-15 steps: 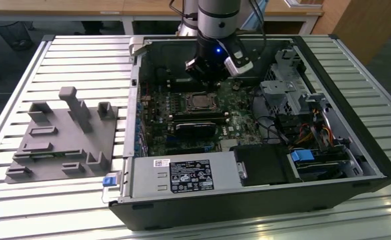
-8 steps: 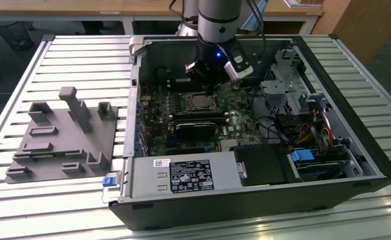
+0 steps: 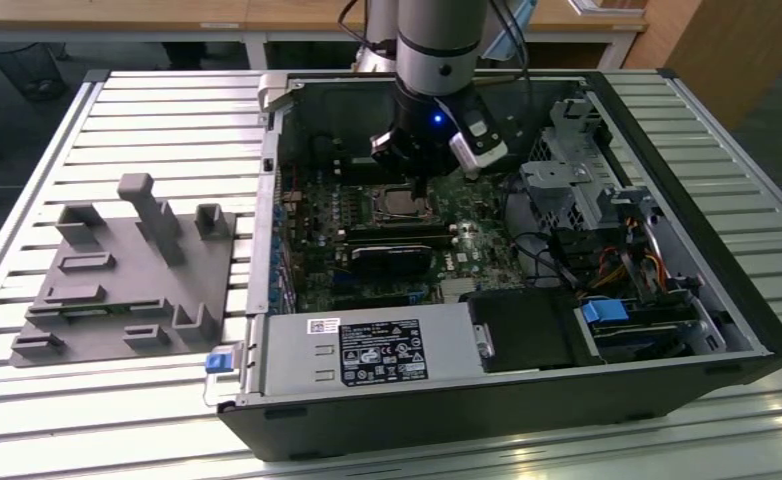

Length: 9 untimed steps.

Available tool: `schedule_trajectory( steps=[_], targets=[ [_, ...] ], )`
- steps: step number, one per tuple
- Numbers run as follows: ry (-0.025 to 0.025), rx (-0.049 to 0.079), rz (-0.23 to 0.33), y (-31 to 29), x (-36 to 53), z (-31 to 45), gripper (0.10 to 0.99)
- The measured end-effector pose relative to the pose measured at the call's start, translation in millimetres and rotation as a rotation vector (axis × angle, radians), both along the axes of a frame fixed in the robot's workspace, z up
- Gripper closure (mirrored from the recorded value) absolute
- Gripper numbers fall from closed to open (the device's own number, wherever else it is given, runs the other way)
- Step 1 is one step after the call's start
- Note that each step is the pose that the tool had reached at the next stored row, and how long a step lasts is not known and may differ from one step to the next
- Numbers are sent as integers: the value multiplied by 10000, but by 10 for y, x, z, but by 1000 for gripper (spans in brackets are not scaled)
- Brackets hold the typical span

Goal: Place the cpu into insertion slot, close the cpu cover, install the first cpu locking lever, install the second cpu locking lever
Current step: 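Install the second cpu locking lever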

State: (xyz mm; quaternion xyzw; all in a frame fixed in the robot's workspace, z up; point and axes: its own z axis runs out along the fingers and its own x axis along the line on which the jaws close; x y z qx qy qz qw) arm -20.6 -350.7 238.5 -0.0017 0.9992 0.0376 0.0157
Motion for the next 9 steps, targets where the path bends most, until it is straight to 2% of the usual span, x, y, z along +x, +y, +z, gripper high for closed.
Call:
schedule_trajectory(
  steps=[5,9],
  targets=[
    [2,47,0,-18,0,-17,980],
    [10,334,1,-31,0,-37,980]
  ],
)
